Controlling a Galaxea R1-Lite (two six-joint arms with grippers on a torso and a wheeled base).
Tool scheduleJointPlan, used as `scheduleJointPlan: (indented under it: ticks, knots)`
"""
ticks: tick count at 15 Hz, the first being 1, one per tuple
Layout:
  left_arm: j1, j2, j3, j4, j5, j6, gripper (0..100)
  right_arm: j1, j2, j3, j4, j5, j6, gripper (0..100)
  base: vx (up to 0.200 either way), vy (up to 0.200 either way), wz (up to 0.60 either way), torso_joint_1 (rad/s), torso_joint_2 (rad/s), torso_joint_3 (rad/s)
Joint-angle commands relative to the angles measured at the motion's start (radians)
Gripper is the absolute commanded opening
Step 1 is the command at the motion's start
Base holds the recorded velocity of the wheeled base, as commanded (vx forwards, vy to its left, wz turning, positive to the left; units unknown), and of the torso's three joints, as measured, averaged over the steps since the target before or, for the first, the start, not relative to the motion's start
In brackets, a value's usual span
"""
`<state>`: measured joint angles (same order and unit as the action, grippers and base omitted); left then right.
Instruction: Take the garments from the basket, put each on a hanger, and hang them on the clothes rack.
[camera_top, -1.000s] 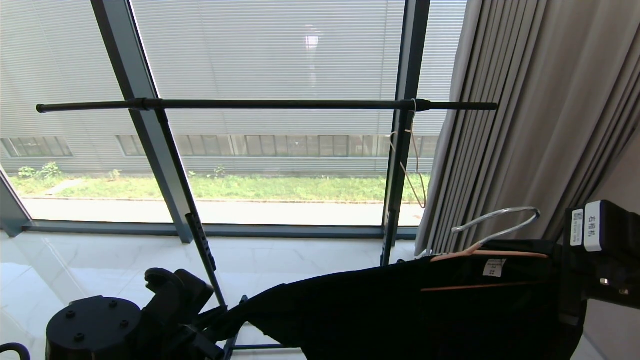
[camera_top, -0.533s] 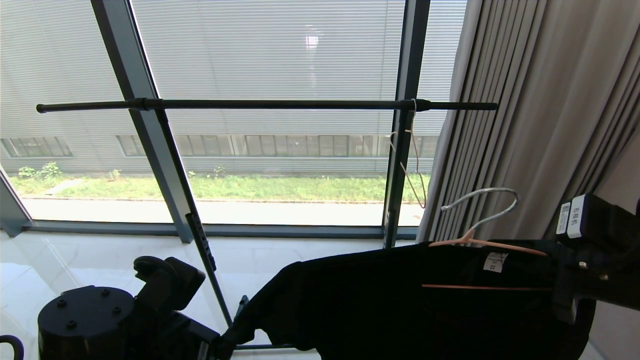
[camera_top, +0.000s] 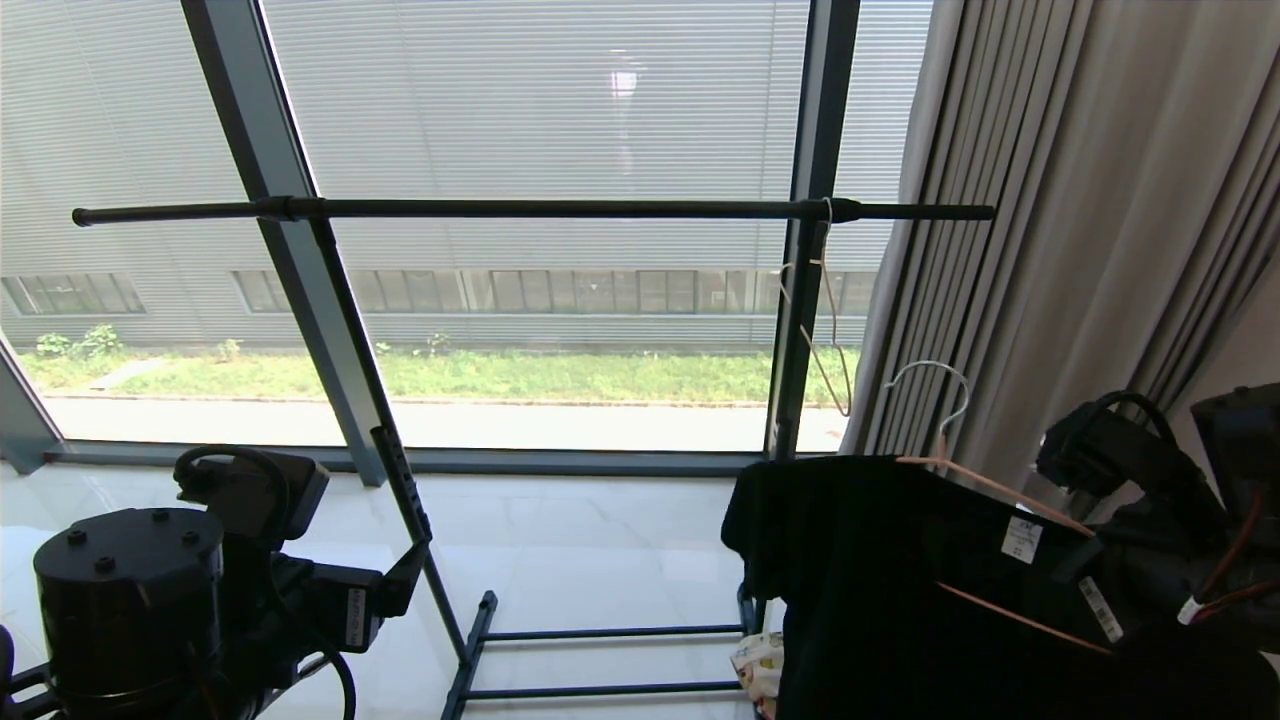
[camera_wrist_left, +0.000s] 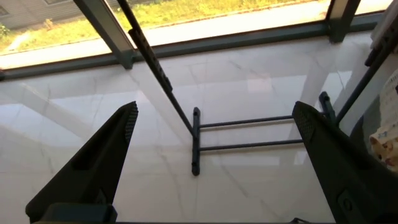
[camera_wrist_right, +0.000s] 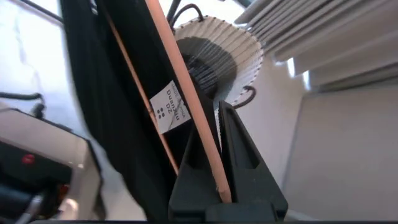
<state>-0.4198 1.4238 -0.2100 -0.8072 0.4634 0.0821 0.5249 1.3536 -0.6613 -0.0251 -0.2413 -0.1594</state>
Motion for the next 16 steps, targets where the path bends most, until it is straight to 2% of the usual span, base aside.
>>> scheduleJointPlan:
  ticks: [1,2,3,4,6,11,16]
  knots:
    - [-0.001,0.000,-0.003,0.000,0.000,-0.001,100,0.078,0.121,-0.084,-0.004,-0.007,0.142,0,0.000,0.000,0.00,0.000,0.00,0.000]
    - [-0.001,0.001,-0.003,0.000,0.000,-0.001,100,0.103,0.139,-0.109,-0.004,-0.013,0.195,0,0.000,0.000,0.00,0.000,0.00,0.000]
    - [-0.001,0.001,-0.008,0.000,0.000,-0.001,100,0.159,0.196,-0.175,-0.003,-0.076,0.305,0,0.000,0.000,0.00,0.000,0.00,0.000]
    - [-0.001,0.001,-0.011,0.000,0.000,0.001,100,0.191,0.252,-0.225,-0.004,-0.144,0.376,0,0.000,0.000,0.00,0.000,0.00,0.000]
    - [-0.001,0.001,-0.011,0.000,0.001,0.001,100,0.234,0.318,-0.307,-0.001,-0.205,0.455,0,0.000,0.000,0.00,0.000,0.00,0.000]
    - [-0.001,0.000,-0.011,0.000,0.000,-0.001,100,0.250,0.338,-0.345,-0.004,-0.248,0.455,0,0.000,0.000,0.00,0.000,0.00,0.000]
    - [-0.005,0.000,-0.011,0.000,0.000,-0.001,100,0.250,0.344,-0.399,-0.006,-0.250,0.454,0,0.200,0.200,0.00,-0.004,0.00,0.000]
